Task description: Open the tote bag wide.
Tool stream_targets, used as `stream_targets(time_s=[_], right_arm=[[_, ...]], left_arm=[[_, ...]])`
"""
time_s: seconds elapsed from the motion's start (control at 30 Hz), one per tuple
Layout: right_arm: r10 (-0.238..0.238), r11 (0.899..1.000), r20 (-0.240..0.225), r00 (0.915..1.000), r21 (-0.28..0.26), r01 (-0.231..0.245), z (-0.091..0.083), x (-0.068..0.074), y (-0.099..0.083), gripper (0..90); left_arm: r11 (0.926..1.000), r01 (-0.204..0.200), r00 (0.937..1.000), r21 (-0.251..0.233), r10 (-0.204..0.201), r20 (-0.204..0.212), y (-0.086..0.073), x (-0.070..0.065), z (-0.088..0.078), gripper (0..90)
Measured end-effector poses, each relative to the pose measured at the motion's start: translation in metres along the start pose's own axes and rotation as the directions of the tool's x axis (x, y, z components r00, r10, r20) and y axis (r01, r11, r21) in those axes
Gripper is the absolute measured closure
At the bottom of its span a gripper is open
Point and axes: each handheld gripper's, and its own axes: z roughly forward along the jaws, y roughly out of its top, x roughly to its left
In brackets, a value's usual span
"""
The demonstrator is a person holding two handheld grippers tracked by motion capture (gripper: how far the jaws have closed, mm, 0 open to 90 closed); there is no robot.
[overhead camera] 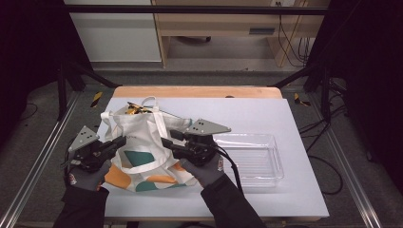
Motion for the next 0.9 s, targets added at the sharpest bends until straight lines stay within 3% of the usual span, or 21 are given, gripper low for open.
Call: stream_targets(time_s=[0.17,0.33,0.37,0.4,0.43,0.5,0.6,0.9], right_arm=[[0.004,1.0,0.03,0.9995,-0.023,-0.004,0.001,-0.003,0.005,53.6],[0.006,1.0,0.023,0.9997,-0.015,-0.005,0.01,0.0,0.008,53.6],[0.006,1.0,0.019,0.9998,-0.006,-0.006,0.013,0.001,0.008,54.8],[-0.004,1.0,0.018,0.9998,0.023,0.004,0.019,0.004,0.006,61.4],[-0.004,1.0,0.018,0.9998,0.023,0.004,0.019,0.004,0.006,61.4],[-0.018,0.999,0.023,0.9996,0.041,0.017,0.023,0.006,0.003,72.6],[-0.019,0.998,-0.007,0.9998,0.052,0.019,0.024,0.008,0.001,81.7],[-0.037,0.997,-0.07,0.9969,0.066,0.042,0.021,0.014,-0.003,85.0]], left_arm=[[1.0,-0.008,1.0,0.001,0.008,0.005,-0.005,-0.001,-0.005,88.4],[0.9998,-0.017,0.9998,0.009,0.017,0.01,-0.009,-0.003,-0.005,88.4],[0.9998,-0.018,0.9998,0.012,0.018,0.01,-0.009,-0.004,-0.005,88.4],[0.9997,-0.02,0.9997,0.013,0.02,0.01,-0.009,-0.004,-0.005,88.3],[0.9997,-0.019,0.9998,0.014,0.019,0.011,-0.009,-0.004,-0.004,88.3],[0.9997,-0.019,0.9998,0.015,0.019,0.01,-0.009,-0.004,-0.004,88.2],[0.9998,-0.012,0.9999,0.013,0.011,0.012,-0.009,-0.003,-0.003,86.9],[0.9999,0.004,0.9999,-0.017,-0.003,0.016,-0.003,-0.006,-0.002,69.0]])
